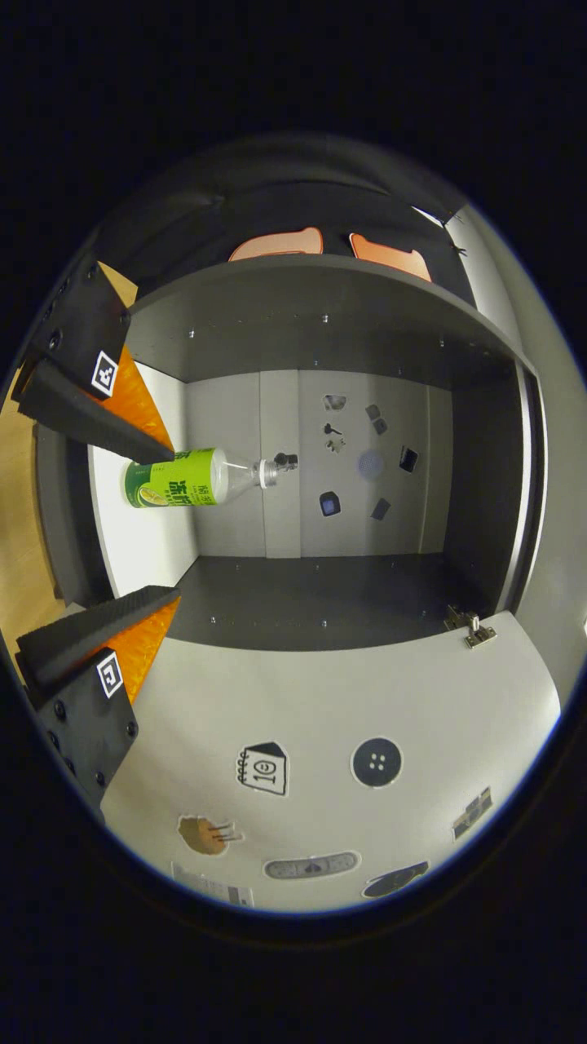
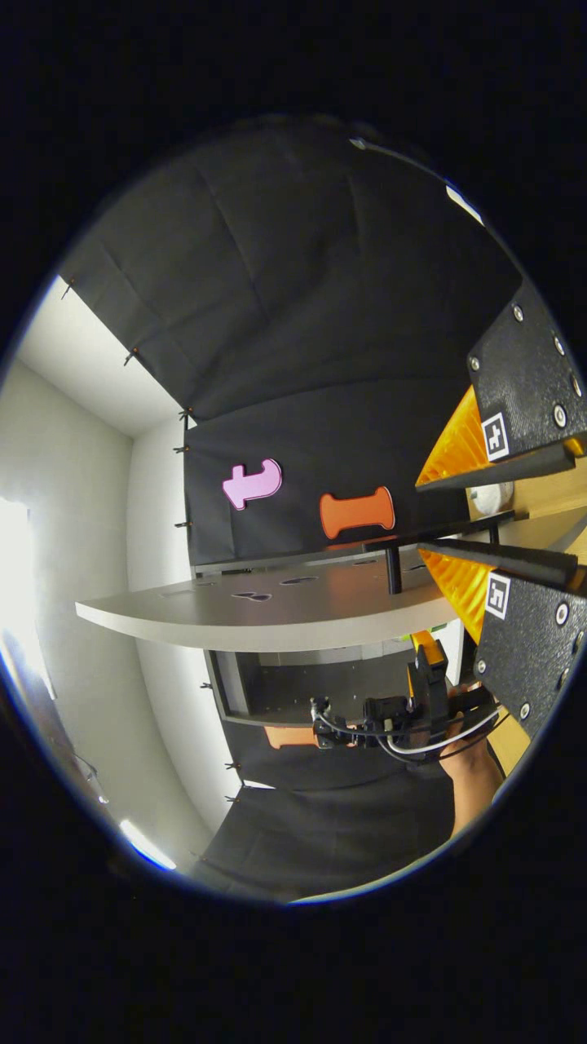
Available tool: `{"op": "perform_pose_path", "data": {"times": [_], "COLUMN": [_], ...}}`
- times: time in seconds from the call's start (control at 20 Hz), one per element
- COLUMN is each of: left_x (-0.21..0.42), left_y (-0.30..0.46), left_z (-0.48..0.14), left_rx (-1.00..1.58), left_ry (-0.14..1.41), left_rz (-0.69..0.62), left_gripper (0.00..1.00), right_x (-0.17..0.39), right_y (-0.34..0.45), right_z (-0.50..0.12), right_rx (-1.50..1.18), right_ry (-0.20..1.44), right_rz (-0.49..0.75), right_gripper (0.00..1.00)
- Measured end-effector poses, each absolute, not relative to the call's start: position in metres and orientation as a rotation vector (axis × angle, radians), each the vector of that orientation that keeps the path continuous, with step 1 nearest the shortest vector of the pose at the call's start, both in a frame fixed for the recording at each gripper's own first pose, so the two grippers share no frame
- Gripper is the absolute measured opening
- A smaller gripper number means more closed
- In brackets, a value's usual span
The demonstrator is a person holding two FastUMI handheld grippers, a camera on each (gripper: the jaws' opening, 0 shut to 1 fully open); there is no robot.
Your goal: Open the cabinet door with the right hand, grasp the bottle in the cabinet with the left hand and place it on the coaster, then close the cabinet door with the right hand.
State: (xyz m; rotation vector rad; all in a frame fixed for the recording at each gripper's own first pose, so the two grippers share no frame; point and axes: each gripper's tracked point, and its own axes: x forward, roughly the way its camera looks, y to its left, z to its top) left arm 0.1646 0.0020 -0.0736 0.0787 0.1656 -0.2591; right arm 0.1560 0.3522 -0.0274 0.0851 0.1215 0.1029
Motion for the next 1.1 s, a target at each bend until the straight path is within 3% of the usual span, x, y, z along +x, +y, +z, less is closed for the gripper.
{"op": "perform_pose_path", "data": {"times": [0.15,0.55,0.65,0.7,0.75,0.8,1.1], "left_x": [0.194,0.250,0.261,0.266,0.271,0.275,0.288], "left_y": [0.009,0.009,0.015,0.014,0.013,0.011,0.004], "left_z": [-0.089,-0.127,-0.136,-0.140,-0.142,-0.145,-0.148], "left_rx": [0.096,0.137,0.160,0.165,0.171,0.182,0.206], "left_ry": [0.185,0.220,0.236,0.239,0.239,0.244,0.238], "left_rz": [-0.228,-0.220,-0.194,-0.194,-0.198,-0.204,-0.223], "left_gripper": [0.98,0.98,0.98,0.98,0.98,0.98,0.98], "right_x": [0.155,0.144,0.143,0.142,0.142,0.140,0.126], "right_y": [0.339,0.309,0.307,0.305,0.303,0.301,0.286], "right_z": [-0.028,-0.028,-0.027,-0.028,-0.032,-0.035,-0.042], "right_rx": [0.046,0.018,0.017,0.012,0.006,0.002,-0.017], "right_ry": [0.120,0.114,0.105,0.107,0.119,0.137,0.165], "right_rz": [0.048,-0.103,-0.116,-0.123,-0.131,-0.140,-0.219], "right_gripper": [0.52,0.76,0.73,0.74,0.84,0.80,0.89]}}
